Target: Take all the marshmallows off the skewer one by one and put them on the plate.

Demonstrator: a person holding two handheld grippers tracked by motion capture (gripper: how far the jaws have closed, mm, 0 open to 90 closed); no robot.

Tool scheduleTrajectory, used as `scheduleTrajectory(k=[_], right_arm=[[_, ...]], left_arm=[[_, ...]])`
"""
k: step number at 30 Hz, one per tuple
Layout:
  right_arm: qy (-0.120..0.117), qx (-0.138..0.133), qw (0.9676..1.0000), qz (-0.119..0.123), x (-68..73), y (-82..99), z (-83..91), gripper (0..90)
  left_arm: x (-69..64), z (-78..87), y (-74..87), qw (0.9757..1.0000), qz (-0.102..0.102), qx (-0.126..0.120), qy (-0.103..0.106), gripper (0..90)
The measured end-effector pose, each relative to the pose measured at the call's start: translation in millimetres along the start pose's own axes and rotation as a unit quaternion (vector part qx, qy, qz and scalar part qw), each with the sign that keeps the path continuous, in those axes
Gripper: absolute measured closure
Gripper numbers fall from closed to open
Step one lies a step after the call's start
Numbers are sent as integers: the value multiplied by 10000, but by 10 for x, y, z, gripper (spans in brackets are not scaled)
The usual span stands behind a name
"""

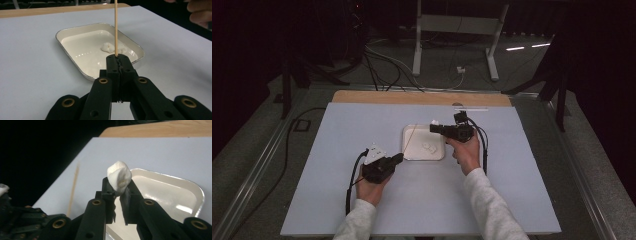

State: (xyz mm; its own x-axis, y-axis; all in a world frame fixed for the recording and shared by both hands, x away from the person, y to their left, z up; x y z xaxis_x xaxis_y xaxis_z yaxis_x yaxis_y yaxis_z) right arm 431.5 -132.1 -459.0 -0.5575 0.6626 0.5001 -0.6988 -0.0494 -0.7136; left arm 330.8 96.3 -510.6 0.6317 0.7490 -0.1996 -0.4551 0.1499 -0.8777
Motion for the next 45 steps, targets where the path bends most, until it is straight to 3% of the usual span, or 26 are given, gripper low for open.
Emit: scheduleTrajectory(k=[15,24,32,42,45], right_arm=[[419,404,9980,261,-108,172,-71,807],[675,822,9925,607,-104,313,-188,795],[681,1204,9883,648,-148,444,-266,767],[726,1366,9859,638,-168,465,-283,462],[663,1244,9884,560,-163,448,-253,378]], left_arm=[[16,6,-5,10000,54,-26,-4,900],[24,12,-7,10000,90,-37,-5,900],[30,7,-4,9999,106,-31,0,900],[31,5,-4,9999,120,-28,-11,900],[36,11,-9,9999,151,-48,-30,900]])
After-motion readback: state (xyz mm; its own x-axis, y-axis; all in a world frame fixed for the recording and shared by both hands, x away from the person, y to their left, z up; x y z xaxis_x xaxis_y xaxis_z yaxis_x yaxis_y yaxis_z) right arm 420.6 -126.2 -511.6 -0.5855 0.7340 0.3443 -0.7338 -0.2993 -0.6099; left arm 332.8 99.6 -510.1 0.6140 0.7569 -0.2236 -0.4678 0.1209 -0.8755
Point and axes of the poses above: each handheld gripper's, and its own axes: z roughly backward along the jaws, y roughly out of its underside, x roughly to its left, the point moved 4 cm from there along -z, roughly forward along the jaws, and after that the axes turned 1 degree about y, right-handed, at the moved point
